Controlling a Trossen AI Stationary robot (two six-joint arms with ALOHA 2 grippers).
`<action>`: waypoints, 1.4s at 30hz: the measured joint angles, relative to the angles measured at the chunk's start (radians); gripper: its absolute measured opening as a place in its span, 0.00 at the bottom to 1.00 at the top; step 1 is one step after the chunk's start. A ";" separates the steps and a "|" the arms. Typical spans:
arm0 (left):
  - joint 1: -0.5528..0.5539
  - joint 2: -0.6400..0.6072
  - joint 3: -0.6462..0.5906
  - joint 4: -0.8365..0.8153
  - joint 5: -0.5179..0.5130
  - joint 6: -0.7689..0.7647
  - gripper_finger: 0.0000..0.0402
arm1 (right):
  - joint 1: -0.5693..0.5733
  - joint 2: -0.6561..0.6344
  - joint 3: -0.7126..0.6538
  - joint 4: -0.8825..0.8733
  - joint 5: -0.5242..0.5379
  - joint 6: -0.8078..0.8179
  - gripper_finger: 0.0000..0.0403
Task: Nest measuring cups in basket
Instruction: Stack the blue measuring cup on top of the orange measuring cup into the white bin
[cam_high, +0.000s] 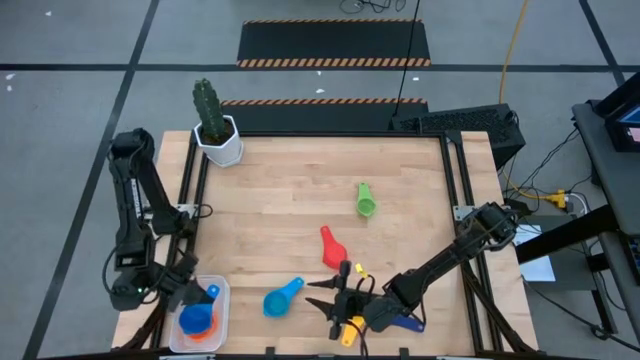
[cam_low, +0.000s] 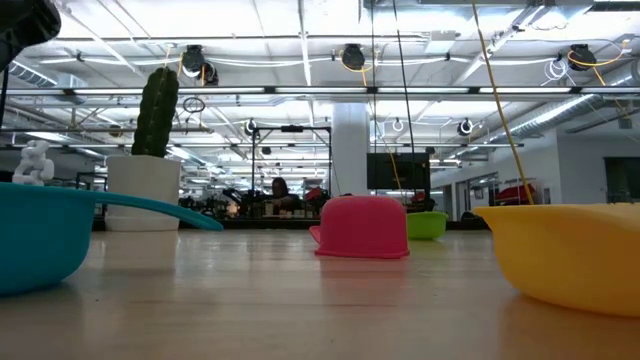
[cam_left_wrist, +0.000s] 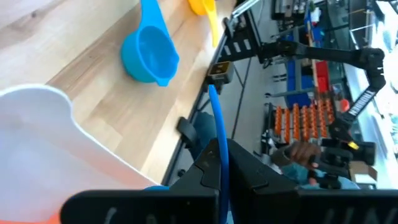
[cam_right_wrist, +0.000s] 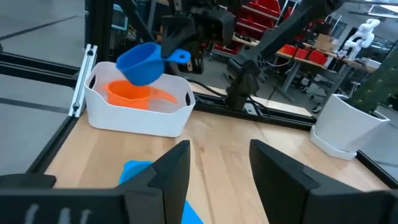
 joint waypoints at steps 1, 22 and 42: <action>0.000 0.018 0.000 0.005 0.001 -0.006 0.01 | 0.001 0.000 0.000 0.000 0.000 0.000 0.40; -0.046 0.140 0.000 -0.017 0.010 -0.124 0.04 | -0.003 0.000 0.000 0.001 0.001 -0.100 0.40; -0.044 0.063 0.000 -0.134 0.055 -0.141 0.39 | -0.030 -0.136 0.000 -0.160 -0.006 -0.288 0.40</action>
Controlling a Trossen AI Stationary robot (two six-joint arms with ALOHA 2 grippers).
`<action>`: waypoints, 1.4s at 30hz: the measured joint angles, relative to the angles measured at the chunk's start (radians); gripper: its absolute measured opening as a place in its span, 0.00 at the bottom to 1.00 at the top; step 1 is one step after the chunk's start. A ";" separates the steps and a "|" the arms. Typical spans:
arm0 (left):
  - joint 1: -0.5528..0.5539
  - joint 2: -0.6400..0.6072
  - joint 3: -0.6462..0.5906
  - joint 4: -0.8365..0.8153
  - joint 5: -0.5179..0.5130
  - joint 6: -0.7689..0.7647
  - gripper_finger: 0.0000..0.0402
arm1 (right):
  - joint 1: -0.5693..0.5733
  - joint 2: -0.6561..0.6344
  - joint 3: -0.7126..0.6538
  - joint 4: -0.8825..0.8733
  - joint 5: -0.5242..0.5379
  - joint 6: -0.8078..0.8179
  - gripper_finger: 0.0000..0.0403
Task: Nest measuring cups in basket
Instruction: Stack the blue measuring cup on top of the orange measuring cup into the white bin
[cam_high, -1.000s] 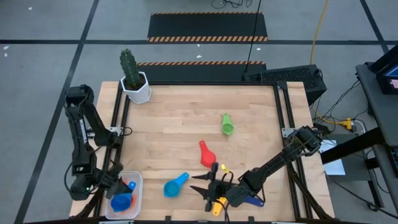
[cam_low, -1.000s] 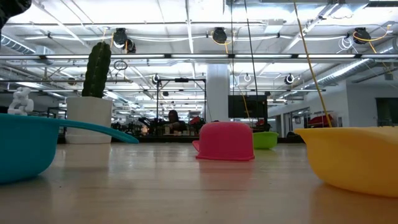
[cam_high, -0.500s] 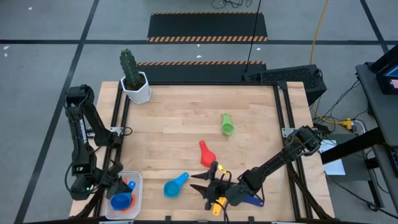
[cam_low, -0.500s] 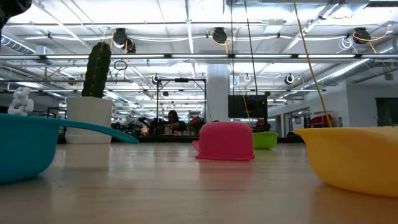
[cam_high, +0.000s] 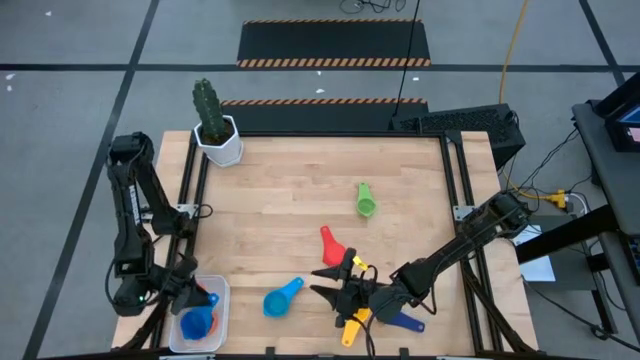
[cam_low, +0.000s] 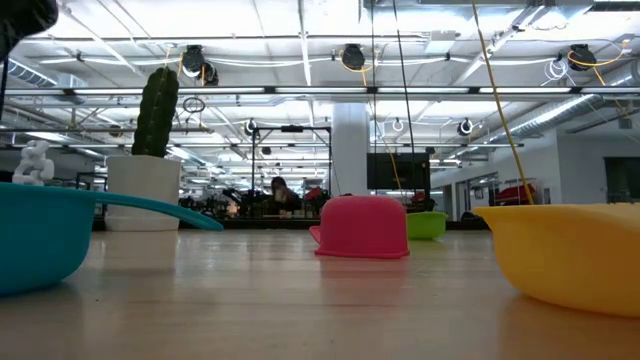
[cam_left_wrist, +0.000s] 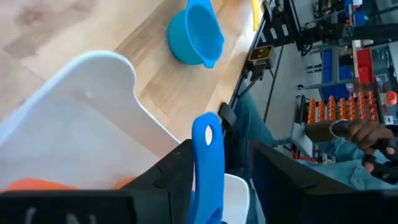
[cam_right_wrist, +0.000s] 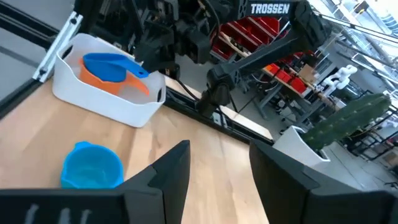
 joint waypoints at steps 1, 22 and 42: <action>0.000 -0.026 0.000 -0.019 0.000 0.003 0.39 | -0.004 -0.006 0.001 -0.016 0.000 -0.001 0.40; 0.225 -0.237 0.000 -0.190 -0.058 0.394 0.41 | -0.172 0.158 0.038 0.164 -0.454 0.270 0.40; 0.401 -0.244 0.000 -0.228 -0.088 0.560 0.41 | -0.263 0.631 0.821 -0.214 -0.884 0.087 0.16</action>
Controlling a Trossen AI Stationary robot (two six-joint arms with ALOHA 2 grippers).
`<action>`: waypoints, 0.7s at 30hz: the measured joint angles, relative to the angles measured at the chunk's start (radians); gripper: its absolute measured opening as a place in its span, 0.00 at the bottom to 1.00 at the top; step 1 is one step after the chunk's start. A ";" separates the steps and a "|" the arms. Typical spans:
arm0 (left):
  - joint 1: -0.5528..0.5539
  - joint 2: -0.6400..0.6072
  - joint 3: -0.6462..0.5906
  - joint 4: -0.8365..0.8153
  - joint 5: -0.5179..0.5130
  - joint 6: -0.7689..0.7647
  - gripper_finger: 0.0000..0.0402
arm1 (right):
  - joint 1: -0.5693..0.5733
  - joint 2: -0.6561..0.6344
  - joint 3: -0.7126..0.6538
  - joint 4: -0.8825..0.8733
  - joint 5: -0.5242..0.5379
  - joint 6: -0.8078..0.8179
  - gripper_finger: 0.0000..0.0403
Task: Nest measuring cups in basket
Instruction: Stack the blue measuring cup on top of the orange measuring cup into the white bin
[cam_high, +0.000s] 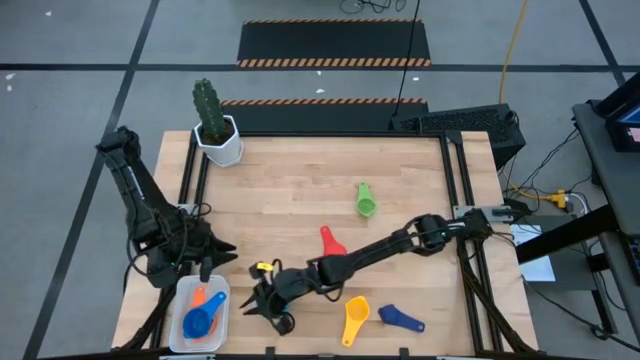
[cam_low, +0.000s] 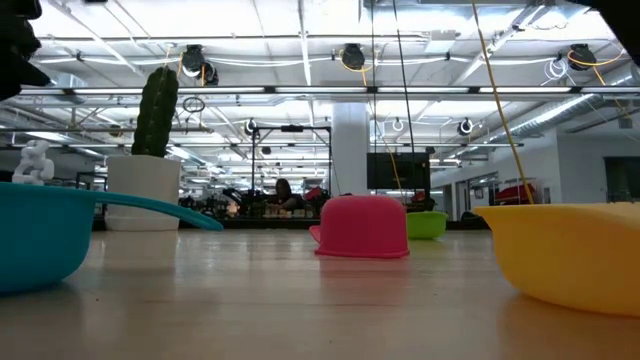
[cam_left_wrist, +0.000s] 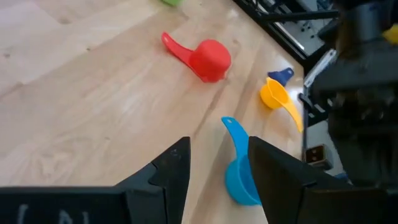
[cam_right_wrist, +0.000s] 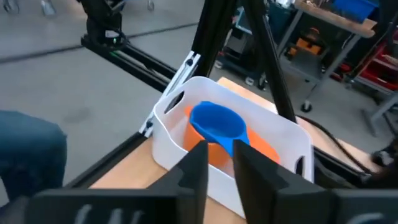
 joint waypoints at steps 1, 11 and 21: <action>0.008 -0.001 0.000 0.001 0.000 0.009 0.41 | -0.004 0.013 0.001 0.028 -0.007 0.011 0.13; 0.065 0.011 0.047 0.119 0.115 0.153 0.41 | -0.017 0.067 0.001 0.056 -0.003 -0.033 0.03; 0.121 0.315 0.415 0.026 0.415 0.377 0.35 | -0.019 -0.117 -0.014 -0.563 0.012 -0.155 0.00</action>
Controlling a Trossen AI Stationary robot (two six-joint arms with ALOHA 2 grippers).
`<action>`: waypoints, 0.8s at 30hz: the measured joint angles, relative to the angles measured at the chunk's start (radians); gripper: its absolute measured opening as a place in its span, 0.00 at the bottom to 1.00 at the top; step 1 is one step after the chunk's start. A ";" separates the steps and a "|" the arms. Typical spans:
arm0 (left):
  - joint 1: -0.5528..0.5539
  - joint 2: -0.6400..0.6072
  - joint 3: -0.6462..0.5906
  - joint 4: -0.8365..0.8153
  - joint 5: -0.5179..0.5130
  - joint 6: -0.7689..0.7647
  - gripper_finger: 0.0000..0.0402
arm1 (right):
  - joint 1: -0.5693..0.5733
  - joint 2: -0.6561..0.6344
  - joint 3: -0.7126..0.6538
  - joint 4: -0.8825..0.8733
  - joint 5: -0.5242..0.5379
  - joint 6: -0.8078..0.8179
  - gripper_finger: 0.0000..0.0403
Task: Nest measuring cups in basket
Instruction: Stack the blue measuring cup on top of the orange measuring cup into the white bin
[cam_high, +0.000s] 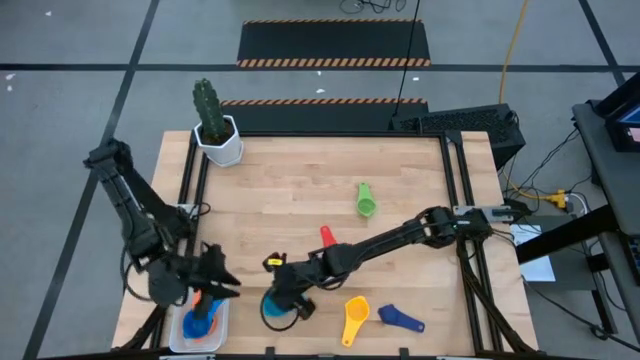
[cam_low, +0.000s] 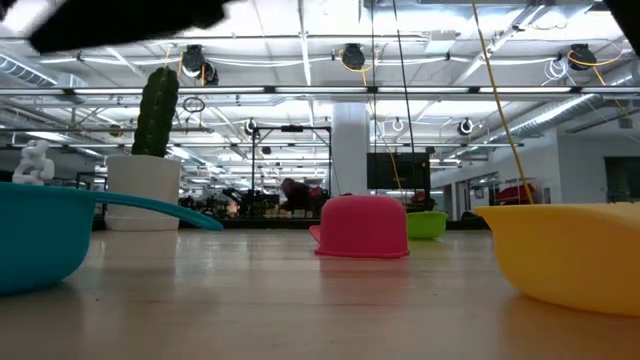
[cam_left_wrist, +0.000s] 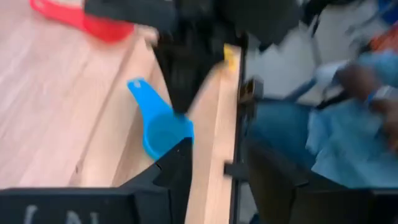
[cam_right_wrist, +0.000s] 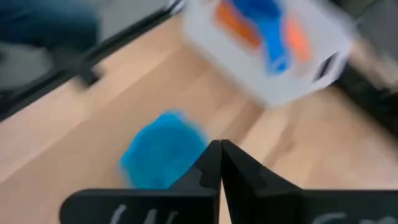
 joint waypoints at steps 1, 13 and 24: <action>0.005 0.038 0.036 -0.026 0.029 0.000 0.32 | 0.000 -0.016 -0.018 -0.036 -0.019 0.000 0.00; 0.012 0.356 0.163 -0.068 0.347 -0.222 0.07 | -0.004 -0.429 -0.765 0.373 0.082 0.113 0.00; 0.002 0.433 0.163 -0.141 0.424 -0.346 0.02 | -0.018 -0.660 -1.115 0.655 0.169 0.090 0.00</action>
